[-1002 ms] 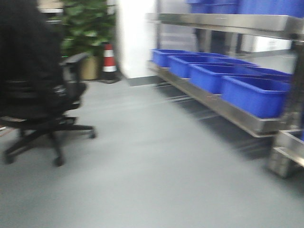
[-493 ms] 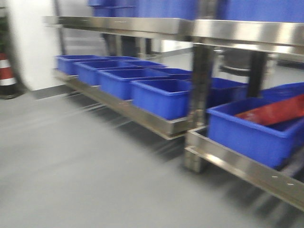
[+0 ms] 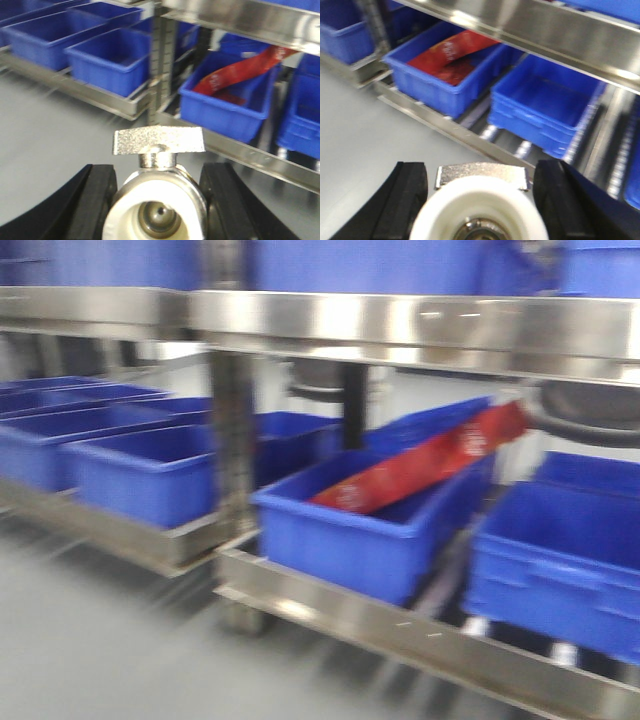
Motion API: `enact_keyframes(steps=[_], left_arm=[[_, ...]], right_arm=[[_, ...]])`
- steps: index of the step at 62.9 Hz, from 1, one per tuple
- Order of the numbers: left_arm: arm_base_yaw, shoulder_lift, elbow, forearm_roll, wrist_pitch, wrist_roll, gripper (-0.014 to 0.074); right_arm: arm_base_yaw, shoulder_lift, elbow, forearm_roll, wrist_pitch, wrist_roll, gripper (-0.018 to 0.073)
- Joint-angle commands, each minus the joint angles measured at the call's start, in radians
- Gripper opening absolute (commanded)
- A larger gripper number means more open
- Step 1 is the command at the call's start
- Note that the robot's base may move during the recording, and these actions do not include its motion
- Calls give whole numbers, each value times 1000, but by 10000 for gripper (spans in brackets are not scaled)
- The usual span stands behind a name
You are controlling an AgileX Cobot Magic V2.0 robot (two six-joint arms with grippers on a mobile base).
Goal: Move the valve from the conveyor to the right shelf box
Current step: 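Drive the base to the steel shelf while holding both valves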
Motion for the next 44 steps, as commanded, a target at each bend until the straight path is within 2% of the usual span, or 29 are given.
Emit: enact_keyframes(steps=[1, 44], left_arm=[[-2, -7, -6, -6, -52, -7, -111], [-2, -7, -6, -6, -52, -7, -111]], right_arm=[[-3, -7, -9, -5, -63, -7, -162], [-3, -7, -9, -5, -63, -7, -162]])
